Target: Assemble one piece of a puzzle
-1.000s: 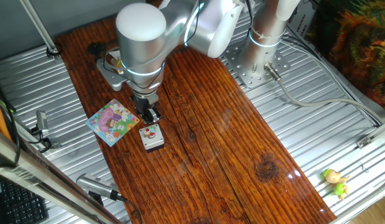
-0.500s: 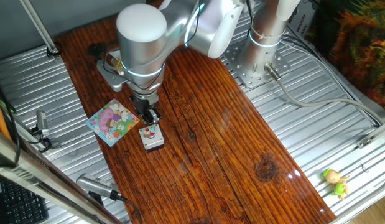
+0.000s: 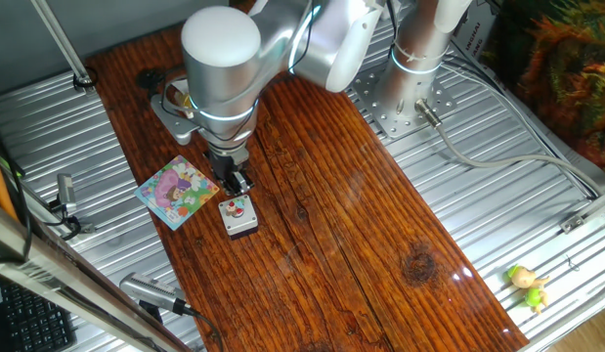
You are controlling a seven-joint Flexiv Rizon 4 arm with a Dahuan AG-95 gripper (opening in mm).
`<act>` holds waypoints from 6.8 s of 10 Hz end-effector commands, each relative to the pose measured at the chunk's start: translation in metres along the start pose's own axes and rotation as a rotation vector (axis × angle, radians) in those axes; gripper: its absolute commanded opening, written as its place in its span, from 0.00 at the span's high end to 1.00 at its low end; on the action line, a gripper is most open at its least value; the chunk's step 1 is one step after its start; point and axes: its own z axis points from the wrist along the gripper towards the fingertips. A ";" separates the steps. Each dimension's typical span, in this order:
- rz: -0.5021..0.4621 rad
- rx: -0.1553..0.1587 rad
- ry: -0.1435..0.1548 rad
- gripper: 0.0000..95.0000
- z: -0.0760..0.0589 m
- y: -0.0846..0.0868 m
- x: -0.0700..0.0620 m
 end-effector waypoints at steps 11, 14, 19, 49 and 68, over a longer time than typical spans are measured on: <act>-0.044 -0.043 0.064 1.00 -0.001 0.001 0.001; -0.031 -0.029 0.047 1.00 0.001 0.012 -0.002; -0.030 -0.027 0.046 1.00 0.006 0.027 -0.003; -0.078 -0.026 0.072 1.00 0.025 0.016 0.005; -0.093 -0.021 0.060 0.60 0.034 0.016 0.001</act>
